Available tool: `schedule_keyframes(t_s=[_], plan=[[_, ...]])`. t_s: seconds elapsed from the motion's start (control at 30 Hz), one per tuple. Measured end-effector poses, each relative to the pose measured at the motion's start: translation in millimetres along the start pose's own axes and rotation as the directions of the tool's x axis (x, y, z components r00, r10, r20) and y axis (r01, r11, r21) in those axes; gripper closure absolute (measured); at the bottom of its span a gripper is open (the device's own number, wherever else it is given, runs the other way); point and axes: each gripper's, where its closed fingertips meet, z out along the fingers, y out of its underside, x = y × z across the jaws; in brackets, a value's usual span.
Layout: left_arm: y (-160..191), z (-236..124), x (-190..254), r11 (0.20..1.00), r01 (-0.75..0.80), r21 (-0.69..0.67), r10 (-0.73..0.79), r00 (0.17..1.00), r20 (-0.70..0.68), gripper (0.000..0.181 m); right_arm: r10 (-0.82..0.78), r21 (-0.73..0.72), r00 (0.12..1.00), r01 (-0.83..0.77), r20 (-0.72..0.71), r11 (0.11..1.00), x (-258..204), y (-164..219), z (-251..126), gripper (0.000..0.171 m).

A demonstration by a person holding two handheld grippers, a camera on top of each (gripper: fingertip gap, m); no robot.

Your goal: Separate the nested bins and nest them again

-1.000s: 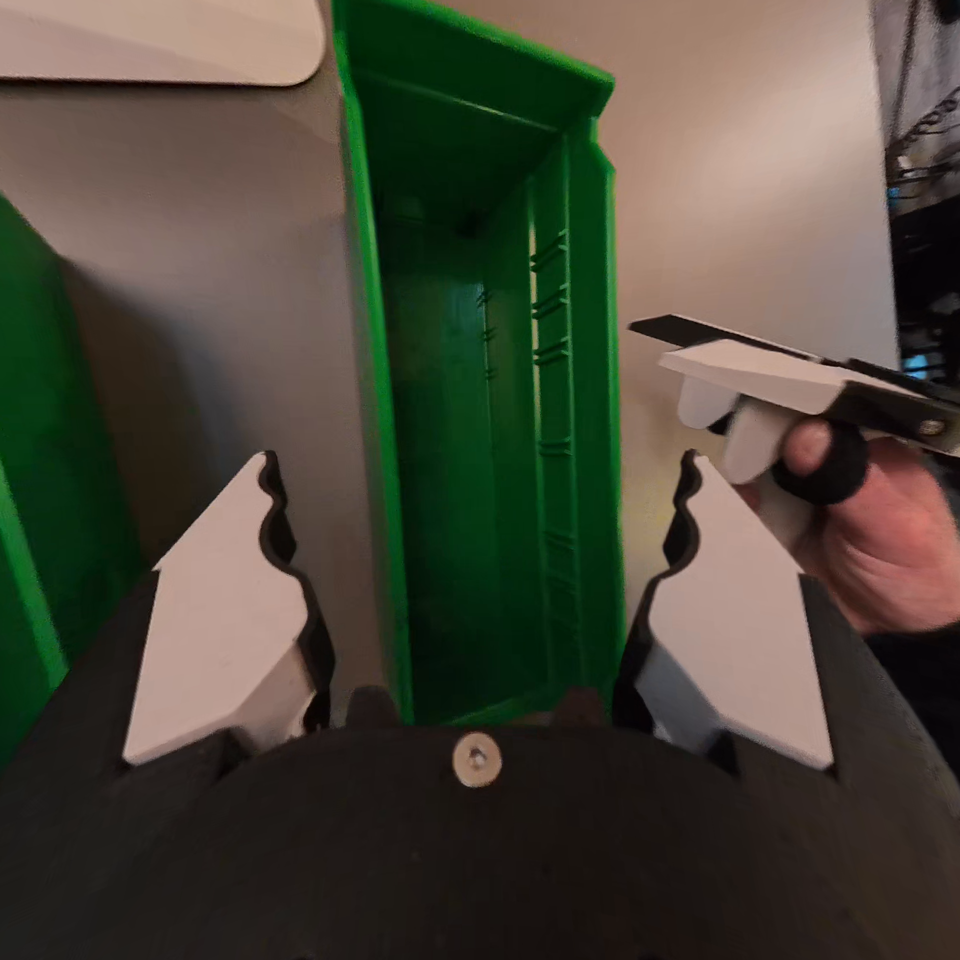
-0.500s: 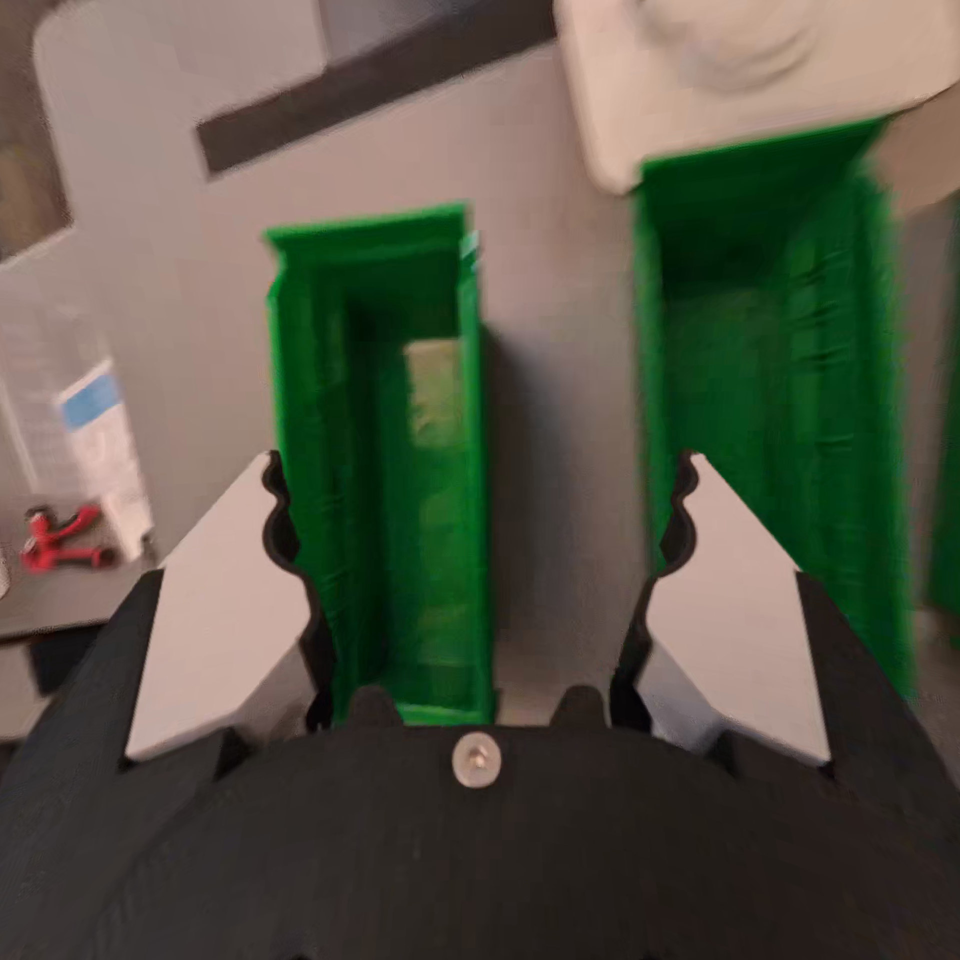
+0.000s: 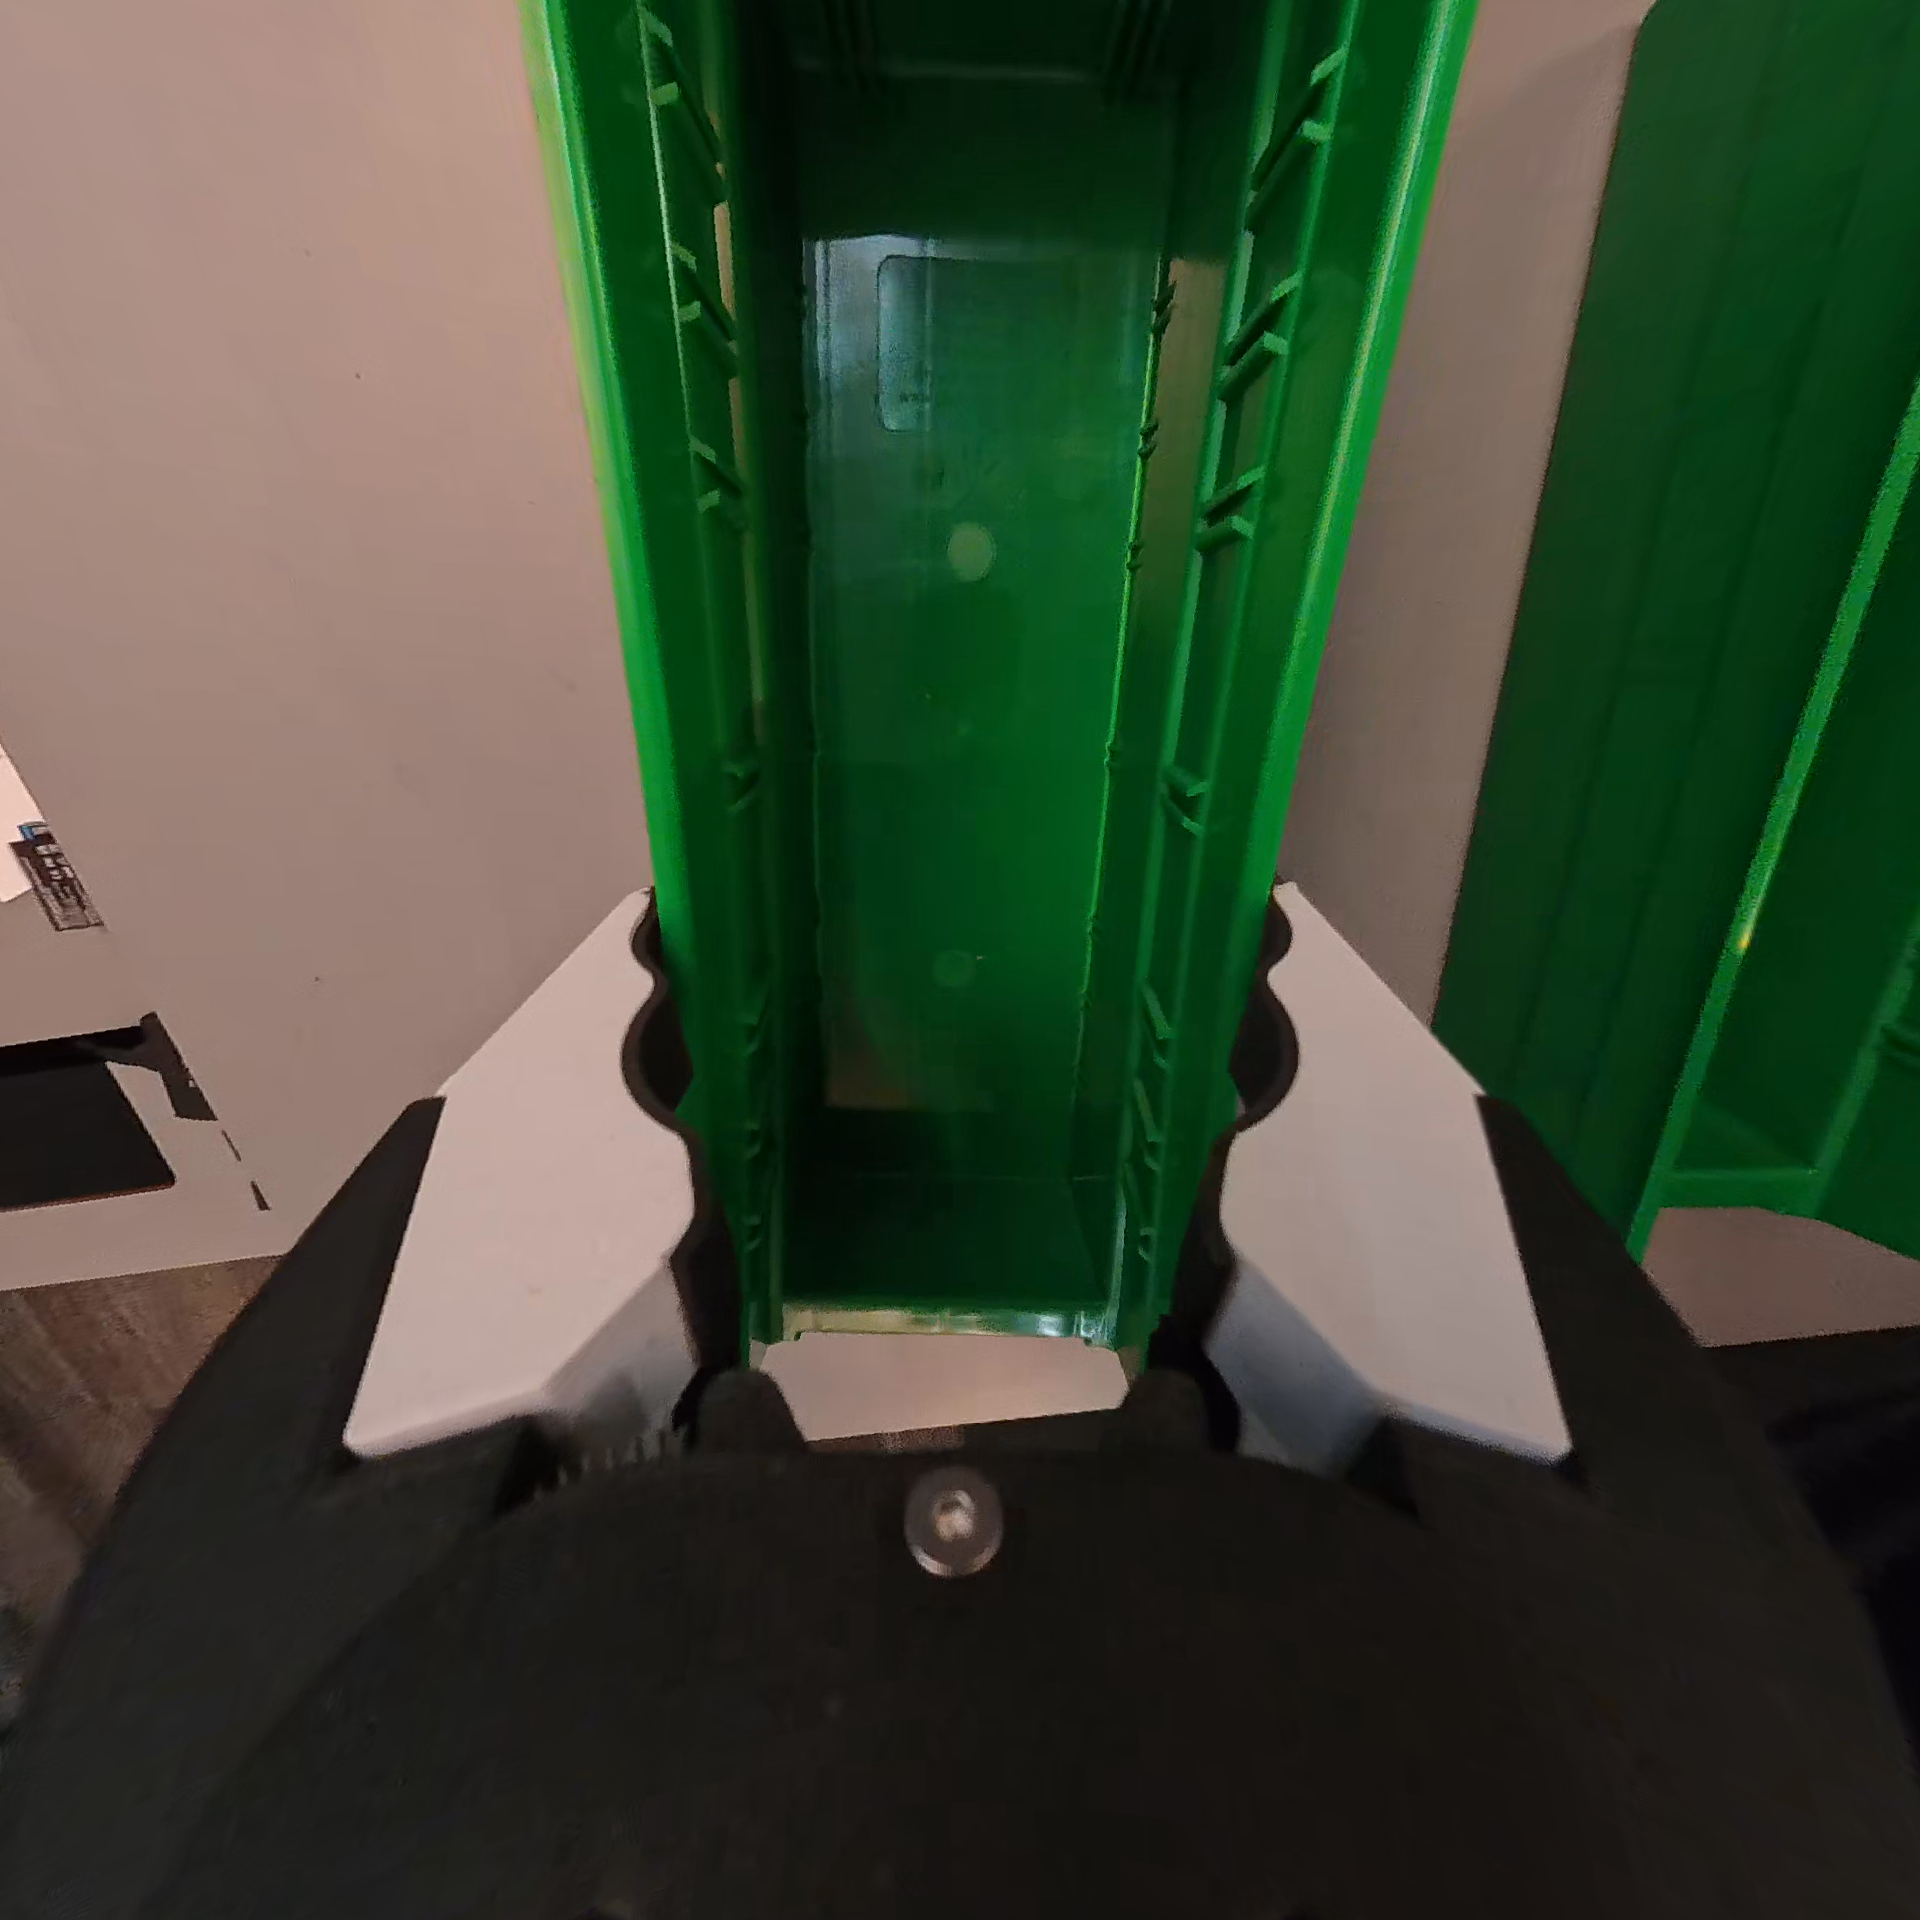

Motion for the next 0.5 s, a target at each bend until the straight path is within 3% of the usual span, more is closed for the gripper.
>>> schedule_keyframes(t_s=[0.27,0.5], plan=[[-10.0,-22.0,0.8,0.999,0.002,0.048,0.000,1.000,-0.026,0.077,0.008,-0.002,1.000,-0.008,-0.002,1.000,-0.6,4.4,1.4,0.082],[-11.6,-20.9,0.4,0.989,0.019,0.145,-0.015,0.999,-0.029,0.079,0.005,-0.008,1.000,-0.005,0.004,1.000,-4.6,6.3,4.6,0.082]])
